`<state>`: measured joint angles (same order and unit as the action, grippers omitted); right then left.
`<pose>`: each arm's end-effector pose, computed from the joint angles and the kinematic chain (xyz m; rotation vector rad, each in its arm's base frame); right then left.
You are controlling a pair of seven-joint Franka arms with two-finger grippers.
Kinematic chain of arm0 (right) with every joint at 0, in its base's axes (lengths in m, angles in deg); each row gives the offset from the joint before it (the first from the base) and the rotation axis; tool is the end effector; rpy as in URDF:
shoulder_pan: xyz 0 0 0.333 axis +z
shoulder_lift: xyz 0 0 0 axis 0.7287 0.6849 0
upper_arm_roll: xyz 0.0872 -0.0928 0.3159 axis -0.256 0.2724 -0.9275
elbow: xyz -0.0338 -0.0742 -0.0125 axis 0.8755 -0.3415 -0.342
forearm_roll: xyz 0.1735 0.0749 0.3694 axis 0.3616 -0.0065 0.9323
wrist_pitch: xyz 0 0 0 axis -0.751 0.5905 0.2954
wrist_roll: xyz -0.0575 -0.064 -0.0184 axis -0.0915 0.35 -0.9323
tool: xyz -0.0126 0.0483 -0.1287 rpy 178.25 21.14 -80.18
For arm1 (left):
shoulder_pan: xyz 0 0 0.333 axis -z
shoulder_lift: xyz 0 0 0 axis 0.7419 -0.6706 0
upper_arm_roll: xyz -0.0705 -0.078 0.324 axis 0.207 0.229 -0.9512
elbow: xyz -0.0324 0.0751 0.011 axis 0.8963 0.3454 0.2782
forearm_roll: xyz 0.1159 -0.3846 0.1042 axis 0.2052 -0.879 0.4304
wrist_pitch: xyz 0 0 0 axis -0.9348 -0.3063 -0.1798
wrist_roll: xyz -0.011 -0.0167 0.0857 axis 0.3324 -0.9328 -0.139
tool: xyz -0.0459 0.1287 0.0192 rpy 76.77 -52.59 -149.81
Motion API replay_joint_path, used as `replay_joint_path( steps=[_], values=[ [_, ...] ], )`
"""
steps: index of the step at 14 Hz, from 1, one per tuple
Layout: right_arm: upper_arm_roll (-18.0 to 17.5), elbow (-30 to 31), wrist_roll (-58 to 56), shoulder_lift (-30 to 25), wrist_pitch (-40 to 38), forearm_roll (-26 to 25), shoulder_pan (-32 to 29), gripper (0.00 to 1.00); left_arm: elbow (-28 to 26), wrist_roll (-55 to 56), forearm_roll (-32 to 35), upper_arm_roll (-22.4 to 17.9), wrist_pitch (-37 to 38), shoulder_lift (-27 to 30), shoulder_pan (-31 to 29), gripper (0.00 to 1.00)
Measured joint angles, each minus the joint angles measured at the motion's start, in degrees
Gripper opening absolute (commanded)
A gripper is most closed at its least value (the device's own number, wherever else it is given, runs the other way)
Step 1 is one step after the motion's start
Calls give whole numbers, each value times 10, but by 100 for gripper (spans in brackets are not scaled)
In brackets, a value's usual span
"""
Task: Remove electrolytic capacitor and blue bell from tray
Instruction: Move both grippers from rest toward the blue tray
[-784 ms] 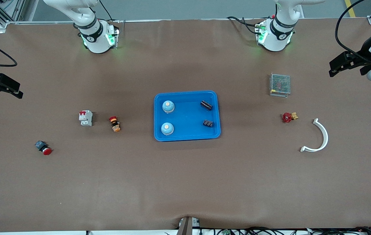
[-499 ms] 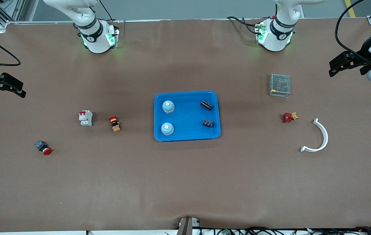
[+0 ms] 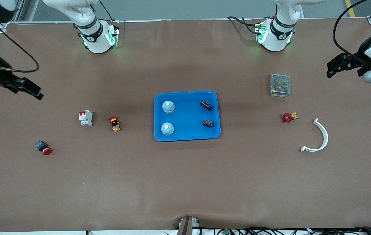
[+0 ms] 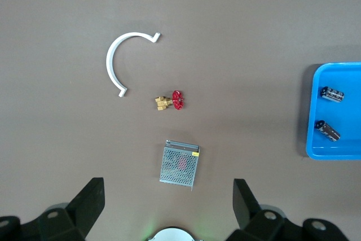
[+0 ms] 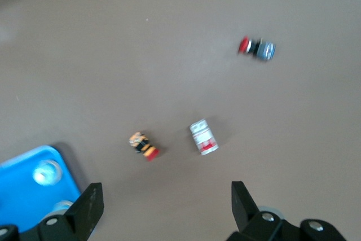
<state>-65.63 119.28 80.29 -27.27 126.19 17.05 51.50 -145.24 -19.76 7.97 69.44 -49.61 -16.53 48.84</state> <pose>0.5591 0.0425 0.5759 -3.0289 0.6992 -0.0823 0.5518 -0.0554 0.6245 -3.1017 -0.0132 0.1227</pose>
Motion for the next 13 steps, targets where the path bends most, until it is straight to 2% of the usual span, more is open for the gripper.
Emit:
replay_joint_path(
  steps=[2,5,7,10,13],
  values=[
    [-3,12,111,1,12,0,24,100,-1,7,0,12,-4,-26,9,100],
    [-3,23,207,13,25,1,53,100,-4,62,0,45,-28,-68,17,100],
    [-3,29,322,33,49,1,101,100,-16,121,-1,72,-57,-87,20,100],
    [-6,33,530,85,99,1,190,100,-59,216,-1,115,-122,-101,22,100],
    [-6,33,700,132,112,0,252,100,-109,327,-1,166,-202,-119,25,100]
  ],
)
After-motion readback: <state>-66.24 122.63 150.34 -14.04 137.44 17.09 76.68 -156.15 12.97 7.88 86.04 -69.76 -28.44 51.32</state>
